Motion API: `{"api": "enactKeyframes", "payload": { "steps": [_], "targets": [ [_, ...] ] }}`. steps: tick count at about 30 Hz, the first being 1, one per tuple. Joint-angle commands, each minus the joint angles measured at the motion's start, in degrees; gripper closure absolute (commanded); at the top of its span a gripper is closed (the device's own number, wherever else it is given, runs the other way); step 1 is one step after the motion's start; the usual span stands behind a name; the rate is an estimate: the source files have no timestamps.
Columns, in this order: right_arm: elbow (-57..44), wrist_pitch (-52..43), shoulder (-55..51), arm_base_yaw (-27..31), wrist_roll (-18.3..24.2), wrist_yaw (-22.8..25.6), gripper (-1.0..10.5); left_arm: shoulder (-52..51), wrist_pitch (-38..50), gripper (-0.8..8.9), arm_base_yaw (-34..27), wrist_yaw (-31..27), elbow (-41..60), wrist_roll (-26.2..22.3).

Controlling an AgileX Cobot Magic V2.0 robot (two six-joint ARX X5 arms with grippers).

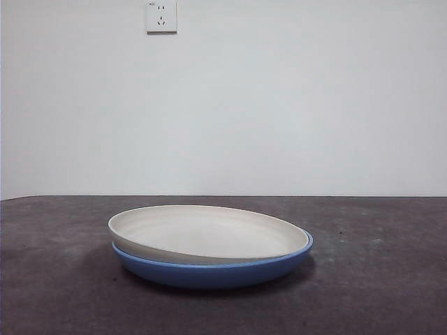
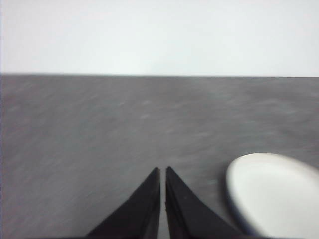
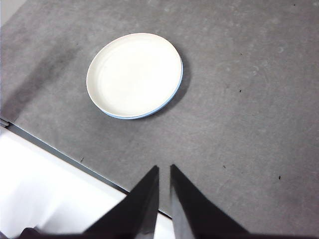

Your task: Pick up the white plate, put it on the blue plate, put it on desk

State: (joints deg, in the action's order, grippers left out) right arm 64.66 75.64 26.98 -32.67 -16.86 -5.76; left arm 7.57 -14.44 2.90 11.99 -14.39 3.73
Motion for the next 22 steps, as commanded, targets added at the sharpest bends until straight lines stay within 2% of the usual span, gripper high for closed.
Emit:
{"api": "enactKeyframes", "payload": {
  "steps": [1, 3, 7, 22],
  "targets": [
    [0.48, -0.59, 0.22, -0.48, -0.07, 0.22, 9.1, -1.18, 2.12, 7.94, -0.48, -4.79, 3.37, 0.87],
    [0.48, -0.59, 0.22, -0.48, -0.07, 0.22, 9.1, -1.77, 2.36, 7.94, -0.52, -8.26, 5.57, 1.11],
    [0.48, -0.59, 0.22, -0.48, -0.07, 0.24, 9.1, -2.99, 2.45, 7.94, -0.52, -11.61, 8.57, 1.09],
    [0.48, -0.59, 0.22, -0.48, -0.07, 0.24, 9.1, -7.39, 4.13, 7.94, -0.5, -11.8, 13.75, 1.09]
  ]
}}
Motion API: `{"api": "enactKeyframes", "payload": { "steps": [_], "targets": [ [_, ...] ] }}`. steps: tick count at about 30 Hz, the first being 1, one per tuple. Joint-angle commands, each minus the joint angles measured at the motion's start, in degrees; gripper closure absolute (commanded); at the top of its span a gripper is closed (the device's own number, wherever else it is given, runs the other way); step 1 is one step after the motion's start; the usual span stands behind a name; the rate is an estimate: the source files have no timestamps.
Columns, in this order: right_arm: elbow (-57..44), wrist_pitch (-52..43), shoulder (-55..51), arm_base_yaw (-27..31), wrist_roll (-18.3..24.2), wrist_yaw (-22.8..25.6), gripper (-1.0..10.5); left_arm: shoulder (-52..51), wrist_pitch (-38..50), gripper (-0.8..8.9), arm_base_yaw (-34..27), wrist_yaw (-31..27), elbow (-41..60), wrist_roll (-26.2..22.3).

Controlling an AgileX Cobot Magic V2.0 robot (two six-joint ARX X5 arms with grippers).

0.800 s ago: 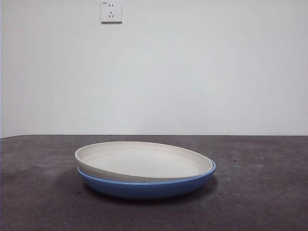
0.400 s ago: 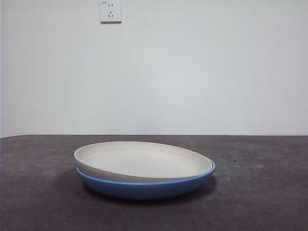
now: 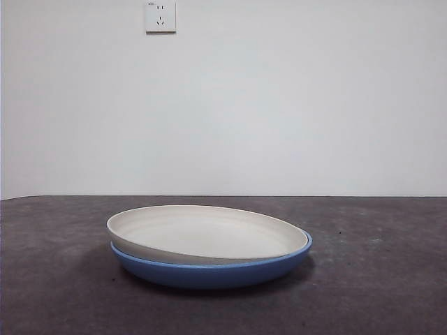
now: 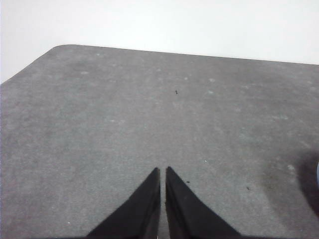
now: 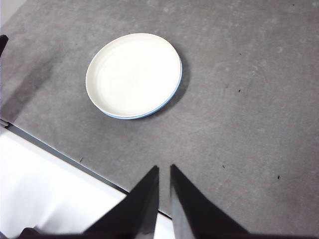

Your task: Pick up the white plate, put it on the blue plate, put it on desk

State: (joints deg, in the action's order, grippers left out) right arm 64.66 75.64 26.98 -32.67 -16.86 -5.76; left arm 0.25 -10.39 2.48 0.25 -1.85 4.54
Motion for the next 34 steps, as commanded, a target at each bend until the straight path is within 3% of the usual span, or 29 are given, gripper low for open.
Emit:
{"api": "enactKeyframes", "payload": {
  "steps": [1, 24, 27, 29, 34],
  "targets": [
    [0.48, -0.59, 0.22, -0.48, -0.07, 0.24, 9.1, -0.07, 0.09, 7.94, -0.09, -0.07, 1.2, 0.28],
    [0.46, -0.63, 0.11, -0.04, -0.04, 0.42, 9.1, -0.07, 0.09, 7.94, -0.11, -0.07, 1.18, 0.28],
    [0.09, -1.05, -0.87, 3.39, -0.04, -0.37, 9.1, -0.07, 0.09, 7.94, -0.11, -0.07, 1.18, 0.28],
    [-1.68, -3.3, -2.29, 7.96, 3.17, 0.31, 9.1, -0.07, 0.09, 7.94, -0.11, -0.07, 1.18, 0.28],
    [-12.33, -20.04, -7.63, 17.62, 9.64, 2.95, 9.1, -0.07, 0.09, 7.94, -0.11, -0.07, 1.18, 0.28]
  ]
}}
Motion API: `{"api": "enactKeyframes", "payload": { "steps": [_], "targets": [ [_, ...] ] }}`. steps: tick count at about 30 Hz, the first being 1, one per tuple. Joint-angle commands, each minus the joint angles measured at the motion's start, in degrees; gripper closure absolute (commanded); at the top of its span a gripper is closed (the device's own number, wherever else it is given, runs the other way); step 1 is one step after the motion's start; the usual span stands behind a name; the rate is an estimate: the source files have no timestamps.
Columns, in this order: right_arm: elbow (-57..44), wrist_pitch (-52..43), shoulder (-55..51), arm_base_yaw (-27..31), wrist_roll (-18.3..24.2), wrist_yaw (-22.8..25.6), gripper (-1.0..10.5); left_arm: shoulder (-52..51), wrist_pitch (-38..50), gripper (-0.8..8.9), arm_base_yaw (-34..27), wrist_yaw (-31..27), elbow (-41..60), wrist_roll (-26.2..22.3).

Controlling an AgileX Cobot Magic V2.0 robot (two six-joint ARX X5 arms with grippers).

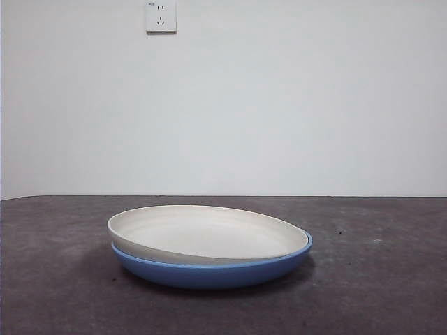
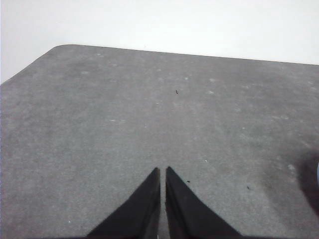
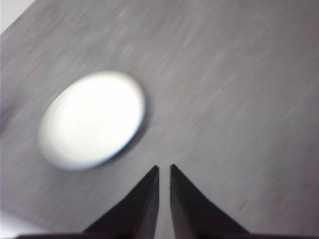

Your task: Pick up the white plate, put it on the blue plate, put it on desk

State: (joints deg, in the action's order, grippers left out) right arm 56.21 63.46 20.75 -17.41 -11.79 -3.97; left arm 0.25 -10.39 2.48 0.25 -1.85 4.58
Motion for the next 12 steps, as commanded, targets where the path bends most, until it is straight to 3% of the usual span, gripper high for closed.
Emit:
{"api": "enactKeyframes", "payload": {
  "steps": [1, 8, 12],
  "targets": [
    [-7.43, -13.33, -2.6, 4.07, 5.31, 1.16, 9.1, -0.07, 0.09, 7.94, -0.11, -0.07, 1.18, 0.24],
    [-30.77, -46.14, -10.14, 11.47, 5.44, 1.09, 9.1, -0.07, 0.09, 7.94, -0.11, -0.07, 1.18, 0.24],
    [-41.27, -57.51, -13.27, 15.04, 6.47, 1.14, 9.1, -0.07, 0.09, 7.94, -0.11, -0.07, 1.18, 0.24]
  ]
}}
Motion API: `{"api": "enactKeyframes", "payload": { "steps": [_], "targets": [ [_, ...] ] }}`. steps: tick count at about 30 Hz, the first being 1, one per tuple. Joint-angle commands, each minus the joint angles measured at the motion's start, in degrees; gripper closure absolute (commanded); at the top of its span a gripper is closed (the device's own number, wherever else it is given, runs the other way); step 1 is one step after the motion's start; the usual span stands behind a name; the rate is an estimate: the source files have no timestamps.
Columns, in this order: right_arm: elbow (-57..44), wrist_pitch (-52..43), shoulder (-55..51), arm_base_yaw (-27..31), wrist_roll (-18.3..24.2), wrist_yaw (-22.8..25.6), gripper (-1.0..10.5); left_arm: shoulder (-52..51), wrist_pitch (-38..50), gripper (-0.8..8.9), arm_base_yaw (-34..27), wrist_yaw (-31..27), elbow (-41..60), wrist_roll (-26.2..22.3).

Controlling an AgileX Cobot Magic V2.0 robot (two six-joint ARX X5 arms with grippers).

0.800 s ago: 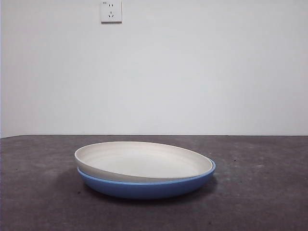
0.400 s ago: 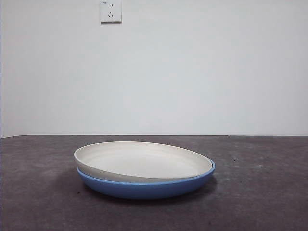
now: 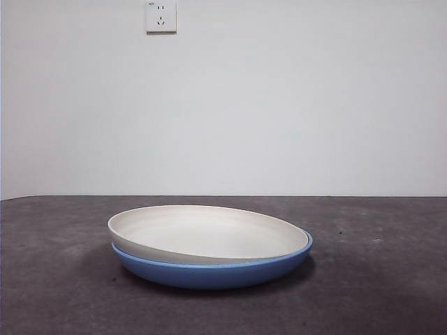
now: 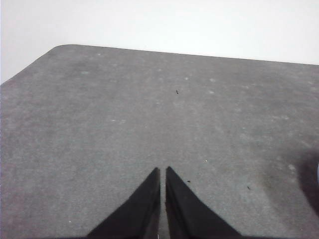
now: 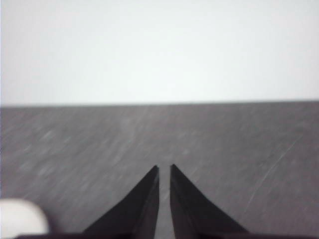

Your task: Pick up the white plate, put it on the blue plate, put it on desk

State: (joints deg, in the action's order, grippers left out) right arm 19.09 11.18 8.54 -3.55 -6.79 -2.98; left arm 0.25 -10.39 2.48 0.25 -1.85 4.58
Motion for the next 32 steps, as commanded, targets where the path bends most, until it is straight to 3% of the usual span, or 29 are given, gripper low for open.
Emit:
{"api": "enactKeyframes", "payload": {
  "steps": [1, 12, 23, 32],
  "targets": [
    [-6.49, -6.88, -1.81, 1.95, 1.86, 0.17, 9.1, -0.07, 0.09, 7.94, -0.11, -0.07, 1.18, 0.24],
    [-17.2, -7.96, -7.06, 4.5, 6.6, 0.04, 9.1, -0.07, 0.09, 7.94, -0.11, -0.07, 1.18, 0.24],
    [-18.49, -0.98, -8.33, 4.5, 10.62, 0.04, 9.1, -0.07, 0.09, 7.94, -0.11, -0.07, 1.18, 0.22],
    [-18.47, -1.38, -8.33, 4.5, 10.88, 0.04, 9.1, -0.07, 0.09, 7.94, -0.11, -0.07, 1.18, 0.24]
  ]
}}
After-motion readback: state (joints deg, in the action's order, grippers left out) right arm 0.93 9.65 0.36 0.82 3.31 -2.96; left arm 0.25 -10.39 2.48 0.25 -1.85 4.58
